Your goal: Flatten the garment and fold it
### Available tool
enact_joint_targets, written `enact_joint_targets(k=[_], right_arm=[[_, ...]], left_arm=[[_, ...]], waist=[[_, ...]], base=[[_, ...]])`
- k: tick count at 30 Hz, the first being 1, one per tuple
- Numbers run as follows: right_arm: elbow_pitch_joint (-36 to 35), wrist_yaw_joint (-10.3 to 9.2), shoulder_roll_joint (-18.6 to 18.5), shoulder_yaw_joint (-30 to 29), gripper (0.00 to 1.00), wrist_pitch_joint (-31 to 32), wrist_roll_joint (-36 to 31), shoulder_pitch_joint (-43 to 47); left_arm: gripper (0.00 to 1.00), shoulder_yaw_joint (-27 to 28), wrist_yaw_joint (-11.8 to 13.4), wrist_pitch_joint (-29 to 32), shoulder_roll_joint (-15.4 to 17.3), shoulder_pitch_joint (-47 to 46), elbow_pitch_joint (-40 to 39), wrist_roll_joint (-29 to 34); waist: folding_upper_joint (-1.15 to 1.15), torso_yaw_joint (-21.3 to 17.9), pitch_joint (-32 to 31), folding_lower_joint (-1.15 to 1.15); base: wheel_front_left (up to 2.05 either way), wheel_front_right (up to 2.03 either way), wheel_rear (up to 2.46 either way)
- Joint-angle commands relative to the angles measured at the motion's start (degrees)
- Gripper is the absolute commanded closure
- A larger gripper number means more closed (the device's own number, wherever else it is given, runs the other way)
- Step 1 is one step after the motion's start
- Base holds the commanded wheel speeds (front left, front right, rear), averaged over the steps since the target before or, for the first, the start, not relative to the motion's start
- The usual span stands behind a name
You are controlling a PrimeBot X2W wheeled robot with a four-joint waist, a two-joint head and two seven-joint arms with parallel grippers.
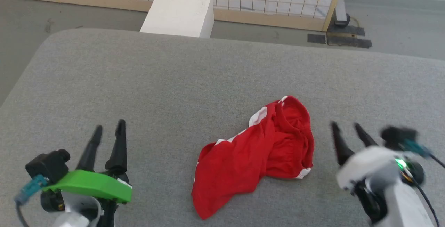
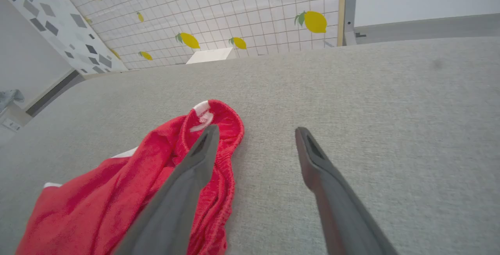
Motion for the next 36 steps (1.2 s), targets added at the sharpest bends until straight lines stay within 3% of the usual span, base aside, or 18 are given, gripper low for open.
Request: enact_joint_targets(k=[1,4,6,14,22,23,25,30,36], right_arm=[[-0.1,-0.08,0.0,1.8,0.0,2.2,-0.6,-2.4],[0.9,-0.08,0.0,7.1,0.0,8.9,-2.3,-6.6],[1.7,-0.08,0.0,9.7,0.0,13.5,-4.8,-9.2],[6.7,-0.08,0.0,13.3,0.0,28.7,-11.5,-16.2],[10.8,-0.08,0.0,14.5,0.0,31.2,-13.9,-17.8],[11.0,-0.08,0.0,14.7,0.68,30.8,-13.2,-17.8],[11.0,-0.08,0.0,15.5,1.0,29.4,-12.2,-18.0],[8.7,-0.08,0.0,13.9,1.0,25.1,-9.1,-17.6],[-1.4,-0.08,0.0,5.0,1.0,21.9,-7.5,-10.5]], left_arm=[[0.0,-0.6,-0.7,-4.4,0.9,-1.0,1.4,3.6],[0.0,-1.2,-1.3,-12.7,0.9,-1.7,5.5,7.8],[0.0,-1.5,-1.4,-14.7,0.6,-2.5,7.5,9.9],[0.0,0.0,-1.2,-15.8,-2.1,-4.6,9.5,14.9],[0.0,1.8,-2.4,-15.8,-3.9,-5.4,9.6,15.4],[0.0,2.0,-2.5,-15.8,-4.0,-5.4,9.5,15.6],[0.0,2.3,-2.7,-15.8,-4.2,-5.3,9.4,15.7],[0.0,2.9,-2.9,-15.8,-4.6,-5.0,9.5,15.8],[0.0,2.8,-3.0,-15.8,-5.1,-3.8,10.1,15.6]], waist=[[0.51,0.0,0.9,0.0],[0.51,0.2,1.9,0.0],[0.51,0.8,2.6,0.0],[0.51,3.8,5.7,0.0],[0.51,4.7,7.0,0.0],[0.51,4.5,7.0,0.0],[0.51,4.0,6.8,0.0],[0.51,2.3,5.9,0.0],[0.51,-0.1,3.9,0.0]], base=[[0.0,0.0,0.0],[0.0,0.0,0.0],[0.0,0.0,0.0],[0.0,0.0,0.0],[0.0,0.0,0.0],[0.0,0.0,0.0],[0.0,0.0,0.0],[0.0,0.0,0.0],[0.0,0.0,0.0]])
